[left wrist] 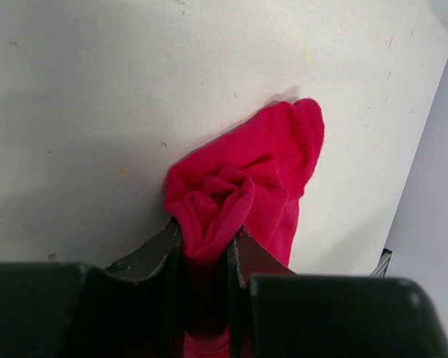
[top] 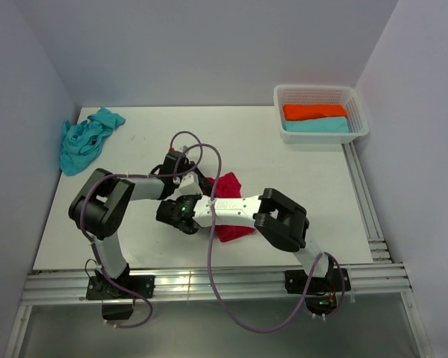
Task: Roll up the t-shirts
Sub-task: Roll the tshirt
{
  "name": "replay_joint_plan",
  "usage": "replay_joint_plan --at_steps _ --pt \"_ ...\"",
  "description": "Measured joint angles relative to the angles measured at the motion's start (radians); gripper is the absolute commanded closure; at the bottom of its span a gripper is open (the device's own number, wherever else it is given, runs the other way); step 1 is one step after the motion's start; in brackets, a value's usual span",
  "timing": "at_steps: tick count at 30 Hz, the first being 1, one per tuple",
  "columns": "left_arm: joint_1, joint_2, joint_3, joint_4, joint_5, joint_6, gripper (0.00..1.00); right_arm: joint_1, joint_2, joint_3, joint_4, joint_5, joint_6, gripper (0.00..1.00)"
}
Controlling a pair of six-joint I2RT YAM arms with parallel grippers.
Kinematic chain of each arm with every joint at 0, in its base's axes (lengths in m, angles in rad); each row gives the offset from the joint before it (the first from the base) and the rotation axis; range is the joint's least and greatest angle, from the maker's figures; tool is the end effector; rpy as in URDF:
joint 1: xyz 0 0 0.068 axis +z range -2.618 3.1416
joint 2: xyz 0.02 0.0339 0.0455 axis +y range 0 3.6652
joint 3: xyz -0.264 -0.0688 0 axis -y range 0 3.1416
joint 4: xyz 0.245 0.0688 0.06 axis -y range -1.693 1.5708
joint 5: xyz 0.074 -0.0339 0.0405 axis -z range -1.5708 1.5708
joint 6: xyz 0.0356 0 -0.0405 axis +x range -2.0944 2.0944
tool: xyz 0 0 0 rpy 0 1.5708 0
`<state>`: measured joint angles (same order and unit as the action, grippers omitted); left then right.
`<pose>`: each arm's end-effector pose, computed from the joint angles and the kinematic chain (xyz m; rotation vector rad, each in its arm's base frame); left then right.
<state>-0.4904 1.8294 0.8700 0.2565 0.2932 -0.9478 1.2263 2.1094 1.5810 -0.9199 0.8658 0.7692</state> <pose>0.3125 -0.1785 0.1327 -0.3962 2.4490 -1.0305 0.1637 0.3759 0.1721 -0.4599 2.2663 -0.4601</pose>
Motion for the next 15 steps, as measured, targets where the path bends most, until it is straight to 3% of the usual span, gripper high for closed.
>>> replay_joint_plan --at_steps 6,15 --pt "0.002 0.003 0.004 -0.004 0.017 0.005 1.0 0.034 0.007 -0.128 0.045 0.046 -0.019 0.2" --pt "-0.001 0.033 0.028 0.0 0.058 0.01 0.99 0.085 0.016 -0.147 0.061 0.114 -0.042 0.18"
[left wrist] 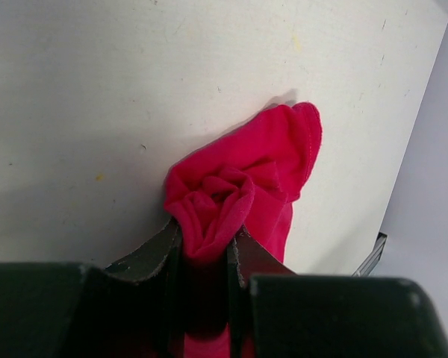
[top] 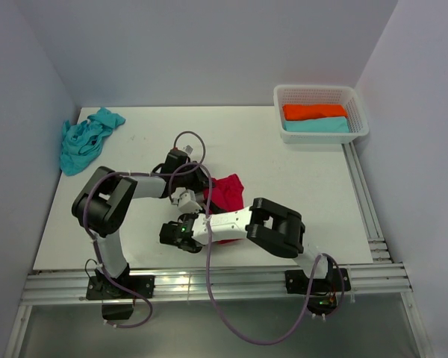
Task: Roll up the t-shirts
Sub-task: Roll the tshirt
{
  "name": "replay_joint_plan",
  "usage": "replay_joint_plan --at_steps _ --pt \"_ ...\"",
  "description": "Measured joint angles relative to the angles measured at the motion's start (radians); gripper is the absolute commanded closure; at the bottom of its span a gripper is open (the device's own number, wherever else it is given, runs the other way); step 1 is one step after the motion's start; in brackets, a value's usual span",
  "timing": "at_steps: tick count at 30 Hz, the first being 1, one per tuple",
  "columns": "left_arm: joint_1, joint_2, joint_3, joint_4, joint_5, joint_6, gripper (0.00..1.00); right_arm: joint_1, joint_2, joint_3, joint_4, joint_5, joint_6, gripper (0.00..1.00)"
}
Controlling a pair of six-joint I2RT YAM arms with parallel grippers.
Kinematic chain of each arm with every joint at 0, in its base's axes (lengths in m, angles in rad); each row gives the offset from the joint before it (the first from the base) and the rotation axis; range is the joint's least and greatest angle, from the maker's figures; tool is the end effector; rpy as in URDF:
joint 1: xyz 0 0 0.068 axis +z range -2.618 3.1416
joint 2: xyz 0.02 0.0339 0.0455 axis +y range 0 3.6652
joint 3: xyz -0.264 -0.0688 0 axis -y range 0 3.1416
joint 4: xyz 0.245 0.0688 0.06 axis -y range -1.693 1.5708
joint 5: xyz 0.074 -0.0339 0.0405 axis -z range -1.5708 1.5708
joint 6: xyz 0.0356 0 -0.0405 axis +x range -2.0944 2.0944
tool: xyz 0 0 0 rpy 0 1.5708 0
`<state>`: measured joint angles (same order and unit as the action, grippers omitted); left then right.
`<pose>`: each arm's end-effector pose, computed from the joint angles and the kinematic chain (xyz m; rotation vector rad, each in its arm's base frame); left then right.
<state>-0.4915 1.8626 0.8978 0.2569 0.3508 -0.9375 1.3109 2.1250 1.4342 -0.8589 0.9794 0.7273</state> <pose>0.3173 -0.1837 0.1293 -0.3526 2.4739 -1.0847 0.1283 0.3673 0.1343 -0.6286 2.1362 -0.6021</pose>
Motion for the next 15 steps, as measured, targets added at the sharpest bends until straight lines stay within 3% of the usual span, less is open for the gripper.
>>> replay_joint_plan --at_steps 15 --pt "0.0 -0.016 -0.039 0.019 0.021 -0.057 0.99 -0.001 0.033 -0.005 -0.024 0.081 0.017 0.23"
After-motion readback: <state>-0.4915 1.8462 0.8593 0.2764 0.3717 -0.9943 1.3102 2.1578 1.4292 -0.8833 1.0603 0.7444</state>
